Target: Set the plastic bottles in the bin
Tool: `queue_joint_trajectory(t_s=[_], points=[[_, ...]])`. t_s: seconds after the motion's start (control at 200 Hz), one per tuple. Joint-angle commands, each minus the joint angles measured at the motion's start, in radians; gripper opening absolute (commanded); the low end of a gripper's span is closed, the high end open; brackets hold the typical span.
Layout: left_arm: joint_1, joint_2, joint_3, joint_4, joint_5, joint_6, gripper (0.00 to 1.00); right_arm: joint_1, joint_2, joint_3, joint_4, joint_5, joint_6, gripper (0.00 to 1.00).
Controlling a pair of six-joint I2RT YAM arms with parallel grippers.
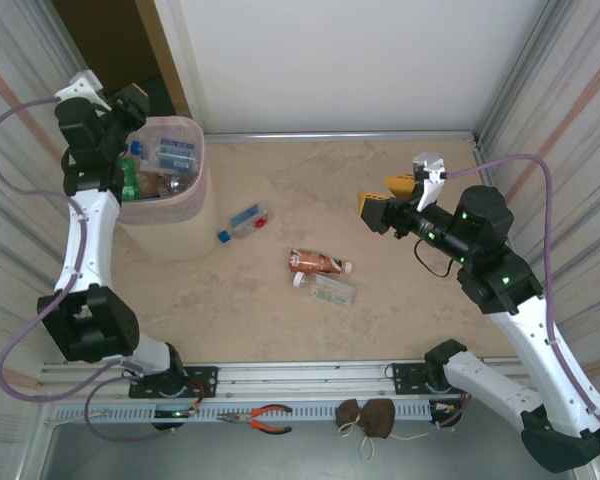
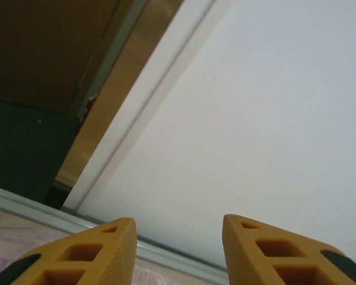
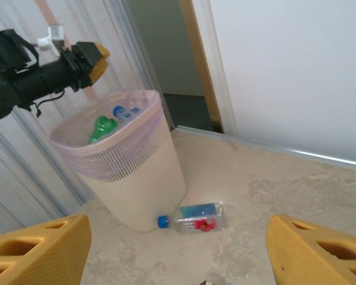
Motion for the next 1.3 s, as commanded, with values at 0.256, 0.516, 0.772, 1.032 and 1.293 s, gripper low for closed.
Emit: queue_joint_trajectory(t_s=[0.256,0.516,0.772,1.032,1.293], points=[[0.012,0.115,-0.031,-0.117,0.15,0.089,0.3,0.009,-0.015,0.004,0.013,-0.004,0.024,0.76],[0.023,0.143,-0.088,-0.094,0.18,0.077,0.29,0.01,-0.015,0.012,0.006,-0.002,0.025,0.76],[0.024,0.093,-0.054,-0.109,0.199,0.083,0.31,0.013,-0.018,0.015,-0.011,0.005,0.025,0.76],[0.024,0.046,0.036,-0.192,0.275,0.119,0.34,0.016,-0.006,0.016,-0.048,0.001,0.025,0.76],[0.023,-0.025,0.05,-0.27,0.411,0.159,0.35,0.037,0.051,0.038,-0.136,-0.012,0.001,0.76]])
